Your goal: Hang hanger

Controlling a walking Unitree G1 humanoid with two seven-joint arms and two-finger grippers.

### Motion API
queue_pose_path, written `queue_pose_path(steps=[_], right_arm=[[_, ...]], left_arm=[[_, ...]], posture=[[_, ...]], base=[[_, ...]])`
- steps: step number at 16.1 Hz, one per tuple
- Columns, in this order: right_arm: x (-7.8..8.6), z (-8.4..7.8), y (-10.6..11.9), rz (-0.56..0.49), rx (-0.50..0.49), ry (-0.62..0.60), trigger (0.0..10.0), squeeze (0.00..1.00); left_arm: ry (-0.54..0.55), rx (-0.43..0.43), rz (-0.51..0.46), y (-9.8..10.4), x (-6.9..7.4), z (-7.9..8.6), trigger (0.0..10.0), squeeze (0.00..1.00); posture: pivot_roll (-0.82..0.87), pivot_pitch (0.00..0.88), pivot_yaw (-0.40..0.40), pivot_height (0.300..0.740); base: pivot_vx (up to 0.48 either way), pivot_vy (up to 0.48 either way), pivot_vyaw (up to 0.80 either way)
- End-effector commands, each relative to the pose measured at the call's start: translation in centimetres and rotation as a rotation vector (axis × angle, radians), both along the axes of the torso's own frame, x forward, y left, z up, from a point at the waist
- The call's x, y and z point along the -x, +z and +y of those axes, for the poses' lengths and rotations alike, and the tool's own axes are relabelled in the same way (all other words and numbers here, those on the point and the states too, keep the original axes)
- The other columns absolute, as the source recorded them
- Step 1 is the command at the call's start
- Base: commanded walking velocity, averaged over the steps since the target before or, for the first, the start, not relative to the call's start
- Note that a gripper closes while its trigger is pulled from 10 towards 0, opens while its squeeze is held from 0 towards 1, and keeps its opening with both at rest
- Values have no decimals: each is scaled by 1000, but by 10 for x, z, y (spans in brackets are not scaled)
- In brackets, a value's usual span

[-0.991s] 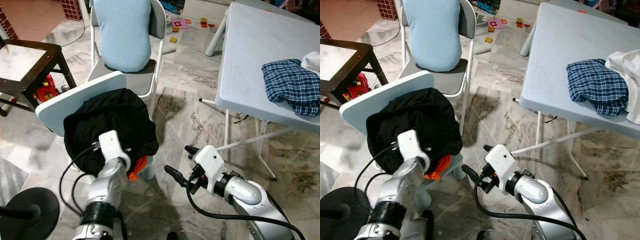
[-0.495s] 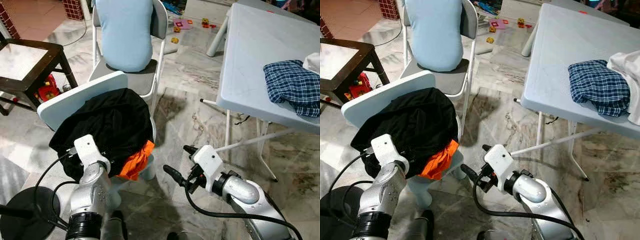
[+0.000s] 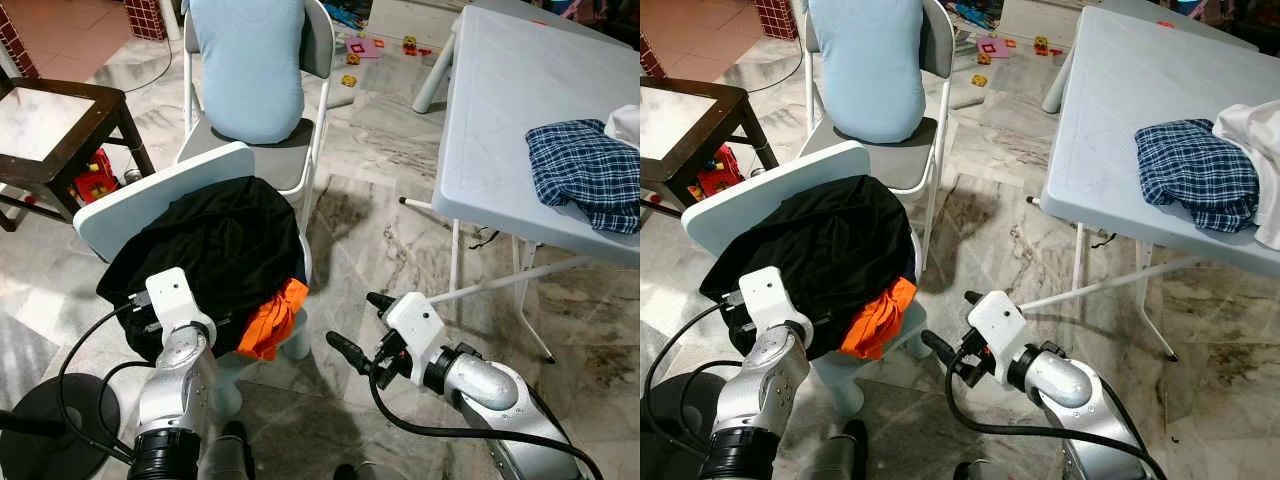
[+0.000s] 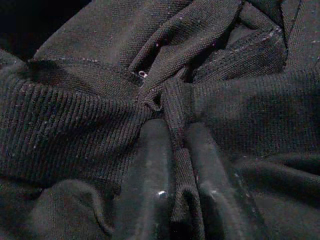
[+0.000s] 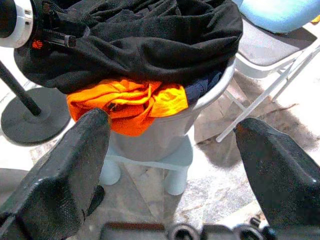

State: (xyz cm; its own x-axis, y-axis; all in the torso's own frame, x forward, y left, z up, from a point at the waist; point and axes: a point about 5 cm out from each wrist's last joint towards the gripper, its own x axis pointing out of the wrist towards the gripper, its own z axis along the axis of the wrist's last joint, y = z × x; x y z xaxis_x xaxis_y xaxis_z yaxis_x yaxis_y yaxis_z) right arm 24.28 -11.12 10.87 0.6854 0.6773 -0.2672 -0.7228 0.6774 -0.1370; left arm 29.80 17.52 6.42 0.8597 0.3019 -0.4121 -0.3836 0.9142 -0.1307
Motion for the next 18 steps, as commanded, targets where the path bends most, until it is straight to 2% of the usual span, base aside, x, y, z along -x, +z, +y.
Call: queue_pose_path(steps=[1,2,4,6,8,11,12,13,14,16,17,18], right_arm=[[2,-1,-1,-1,4,-1,10000,0],[3,-1,-1,0,5,-1,10000,0],[3,-1,-1,0,8,0,10000,0],[4,-1,-1,1,9,0,10000,0],[4,-2,-1,-1,12,0,10000,0],[4,-3,-1,-2,12,-4,10000,0],[4,-3,-1,-2,12,-5,10000,0],[4,-3,-1,-3,11,-7,10000,0],[3,-2,-1,-5,11,-8,10000,0],[3,-2,-1,-6,12,-10,10000,0],[4,-3,-1,-6,13,-10,10000,0],[5,-4,-1,-4,15,-13,10000,0]], left_arm=[[9,-18,-6,2,1,1,0,0],[10,-20,-8,1,2,2,0,0],[-21,-117,-73,12,-2,2,0,0],[-35,-136,-93,16,-4,0,0,0],[-99,-286,-175,33,-12,-2,0,0],[-201,-561,-352,70,-25,-5,0,0],[-252,-639,-423,82,-28,-11,0,0],[-375,-718,-496,92,-31,-26,0,0],[-487,-724,-497,86,-29,-40,0,0],[-636,-646,-410,60,-19,-56,0,0],[-690,-599,-342,46,-12,-61,0,0],[-734,-544,-234,24,1,-63,0,0]], posture=[[-31,208,-93,740],[-33,210,-94,740],[-35,211,-97,740],[-36,213,-99,740],[-40,214,-100,740],[-40,215,-100,740],[-40,215,-100,740],[-36,216,-97,740],[-39,215,-95,740],[-40,216,-93,740],[-42,215,-92,740],[-43,219,-94,740]], base=[[0,0,0],[0,0,0],[0,0,0],[0,0,0],[0,0,0],[0,0,0],[0,0,0],[0,0,0],[0,0,0],[0,0,0],[0,0,0],[0,0,0]])
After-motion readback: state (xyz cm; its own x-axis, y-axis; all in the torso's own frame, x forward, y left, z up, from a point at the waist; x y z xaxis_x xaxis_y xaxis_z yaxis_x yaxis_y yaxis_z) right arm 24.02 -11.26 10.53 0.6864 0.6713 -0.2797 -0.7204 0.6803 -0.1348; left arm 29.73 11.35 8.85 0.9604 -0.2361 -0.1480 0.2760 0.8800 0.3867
